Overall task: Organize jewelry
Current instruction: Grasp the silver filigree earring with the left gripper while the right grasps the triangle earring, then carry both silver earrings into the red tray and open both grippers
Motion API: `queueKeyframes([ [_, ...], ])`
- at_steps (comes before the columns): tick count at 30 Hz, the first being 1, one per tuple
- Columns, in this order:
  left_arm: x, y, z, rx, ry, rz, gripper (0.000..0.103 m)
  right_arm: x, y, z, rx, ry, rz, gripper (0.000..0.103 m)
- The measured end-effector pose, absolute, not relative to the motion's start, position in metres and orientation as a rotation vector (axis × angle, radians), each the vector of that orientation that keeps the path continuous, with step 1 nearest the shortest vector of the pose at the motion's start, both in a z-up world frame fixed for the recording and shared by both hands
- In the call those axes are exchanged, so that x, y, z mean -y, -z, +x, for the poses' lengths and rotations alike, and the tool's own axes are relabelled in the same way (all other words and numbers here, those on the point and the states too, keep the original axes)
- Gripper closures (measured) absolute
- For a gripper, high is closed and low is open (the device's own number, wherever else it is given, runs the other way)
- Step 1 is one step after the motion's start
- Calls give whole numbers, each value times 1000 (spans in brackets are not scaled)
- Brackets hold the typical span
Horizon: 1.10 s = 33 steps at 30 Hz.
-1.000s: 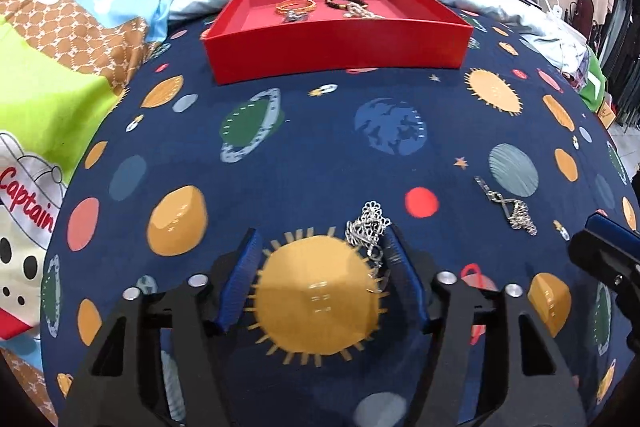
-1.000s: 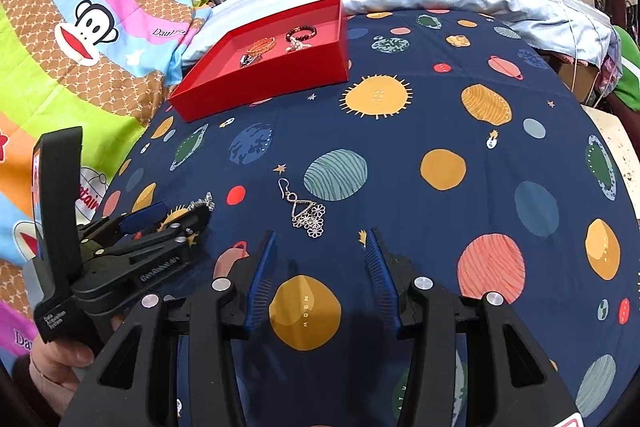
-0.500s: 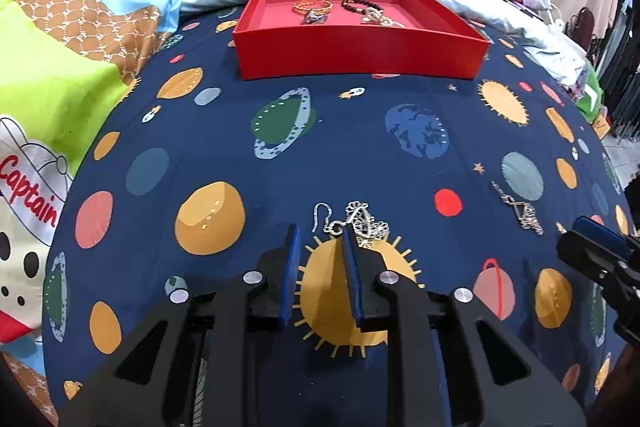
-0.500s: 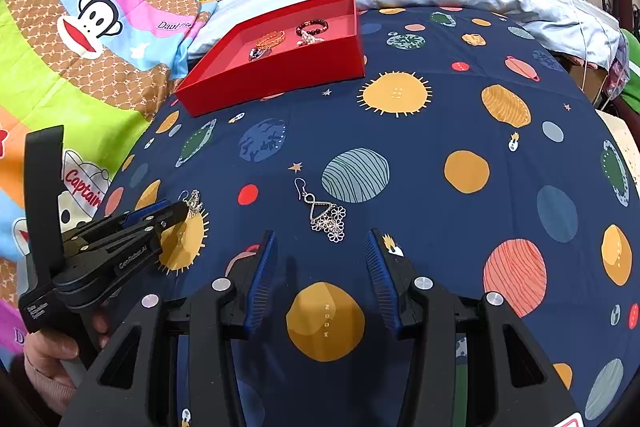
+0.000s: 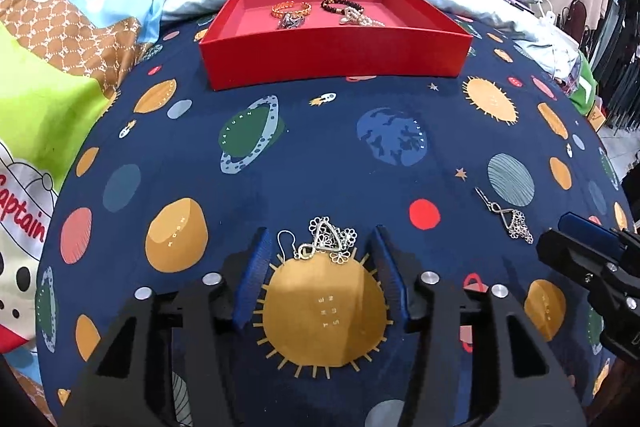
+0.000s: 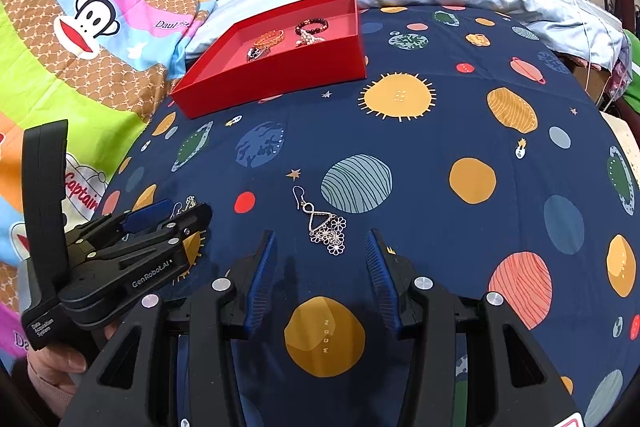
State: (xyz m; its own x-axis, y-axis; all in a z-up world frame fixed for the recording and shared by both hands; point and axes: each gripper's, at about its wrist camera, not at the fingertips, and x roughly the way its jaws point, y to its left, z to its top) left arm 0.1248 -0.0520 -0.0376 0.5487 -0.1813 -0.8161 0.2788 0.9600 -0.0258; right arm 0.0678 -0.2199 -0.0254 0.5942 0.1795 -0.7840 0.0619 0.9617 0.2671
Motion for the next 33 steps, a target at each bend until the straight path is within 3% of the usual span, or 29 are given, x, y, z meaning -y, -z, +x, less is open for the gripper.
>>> queueKeyframes([
  [3, 51, 37, 126, -951, 283, 111, 74, 220, 29, 71, -941, -73, 279, 58],
  [17, 41, 24, 122, -946, 320, 60, 79, 211, 40, 92, -946, -77, 237, 59],
  [24, 39, 25, 121, -951, 324, 49, 79, 207, 41, 93, -940, -40, 178, 85],
  [30, 36, 26, 120, -953, 320, 43, 79, 208, 42, 92, -939, -41, 181, 89],
  [33, 34, 25, 118, -953, 320, 39, 79, 208, 39, 90, -934, -46, 191, 97],
])
